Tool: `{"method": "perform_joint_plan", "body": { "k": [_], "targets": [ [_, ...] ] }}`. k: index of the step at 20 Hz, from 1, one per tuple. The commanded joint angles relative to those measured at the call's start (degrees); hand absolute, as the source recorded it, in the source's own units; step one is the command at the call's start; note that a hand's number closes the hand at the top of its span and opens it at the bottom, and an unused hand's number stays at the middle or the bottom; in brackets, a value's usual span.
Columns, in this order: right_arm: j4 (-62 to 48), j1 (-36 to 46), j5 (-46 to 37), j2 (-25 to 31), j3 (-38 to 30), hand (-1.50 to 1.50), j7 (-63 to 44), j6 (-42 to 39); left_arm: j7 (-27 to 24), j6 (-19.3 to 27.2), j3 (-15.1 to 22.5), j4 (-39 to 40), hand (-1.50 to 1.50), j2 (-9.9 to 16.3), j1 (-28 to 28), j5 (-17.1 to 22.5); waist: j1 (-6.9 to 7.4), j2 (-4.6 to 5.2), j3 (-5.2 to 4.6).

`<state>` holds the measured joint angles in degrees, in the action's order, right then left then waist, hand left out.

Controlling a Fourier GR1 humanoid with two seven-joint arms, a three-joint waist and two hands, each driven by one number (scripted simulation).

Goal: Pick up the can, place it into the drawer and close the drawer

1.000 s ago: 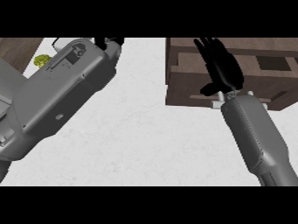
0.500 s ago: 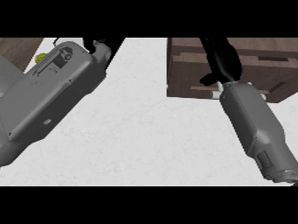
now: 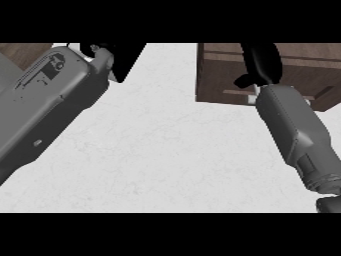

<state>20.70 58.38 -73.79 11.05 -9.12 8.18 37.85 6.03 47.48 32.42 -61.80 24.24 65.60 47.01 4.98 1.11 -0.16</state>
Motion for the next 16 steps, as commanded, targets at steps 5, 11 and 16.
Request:
{"method": "perform_joint_plan", "body": {
  "k": [5,11,16],
  "targets": [
    [-6.43,8.57,-0.94,2.54,-1.61,-1.50,-3.53,-0.12,1.62,-0.85,-0.23,-4.40,-1.50,3.13,-2.94,-1.05,1.47,0.60,0.24],
    [-8.66,11.98,-0.77,4.76,-2.41,-1.50,-3.92,-2.28,3.35,0.23,-0.12,-6.30,-1.50,3.13,-1.46,-1.71,2.59,0.99,0.33],
    [-9.07,12.96,7.10,1.79,-8.55,-1.50,6.14,-7.28,4.16,0.01,0.60,-7.79,-1.50,2.18,-2.76,-1.71,2.19,1.14,0.52]
  ]
}}
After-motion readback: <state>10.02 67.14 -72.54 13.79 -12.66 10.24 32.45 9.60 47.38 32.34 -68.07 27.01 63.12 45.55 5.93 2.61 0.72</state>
